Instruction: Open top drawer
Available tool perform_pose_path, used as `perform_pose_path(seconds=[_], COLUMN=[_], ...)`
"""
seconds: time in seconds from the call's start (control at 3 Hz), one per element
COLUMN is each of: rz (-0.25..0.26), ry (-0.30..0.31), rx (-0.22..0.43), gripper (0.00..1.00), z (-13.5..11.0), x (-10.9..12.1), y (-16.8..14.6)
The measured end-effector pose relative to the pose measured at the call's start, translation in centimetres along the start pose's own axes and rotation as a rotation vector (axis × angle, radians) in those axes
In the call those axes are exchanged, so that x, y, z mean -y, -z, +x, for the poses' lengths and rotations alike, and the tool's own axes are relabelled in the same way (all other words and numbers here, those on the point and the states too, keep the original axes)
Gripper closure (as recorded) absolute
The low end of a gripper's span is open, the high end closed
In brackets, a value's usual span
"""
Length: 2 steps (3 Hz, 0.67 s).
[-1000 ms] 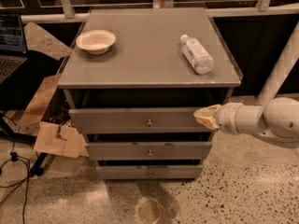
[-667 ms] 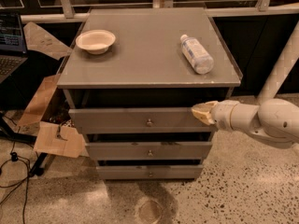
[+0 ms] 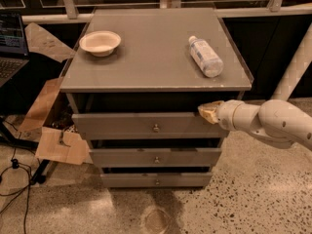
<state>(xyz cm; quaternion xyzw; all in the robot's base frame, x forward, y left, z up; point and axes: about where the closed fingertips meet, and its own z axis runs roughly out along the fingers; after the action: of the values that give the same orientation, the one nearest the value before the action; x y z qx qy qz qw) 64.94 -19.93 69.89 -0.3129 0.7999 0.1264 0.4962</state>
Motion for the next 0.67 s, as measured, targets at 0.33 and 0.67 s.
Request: perform_pose_path(seconds=[0.33, 0.67], rz=[0.0, 0.019], ry=[0.0, 0.006], rx=[0.0, 0.018], gripper=[1.0, 1.0], z=[0.0, -0.51], x=[0.0, 0.32], y=[0.0, -0.26])
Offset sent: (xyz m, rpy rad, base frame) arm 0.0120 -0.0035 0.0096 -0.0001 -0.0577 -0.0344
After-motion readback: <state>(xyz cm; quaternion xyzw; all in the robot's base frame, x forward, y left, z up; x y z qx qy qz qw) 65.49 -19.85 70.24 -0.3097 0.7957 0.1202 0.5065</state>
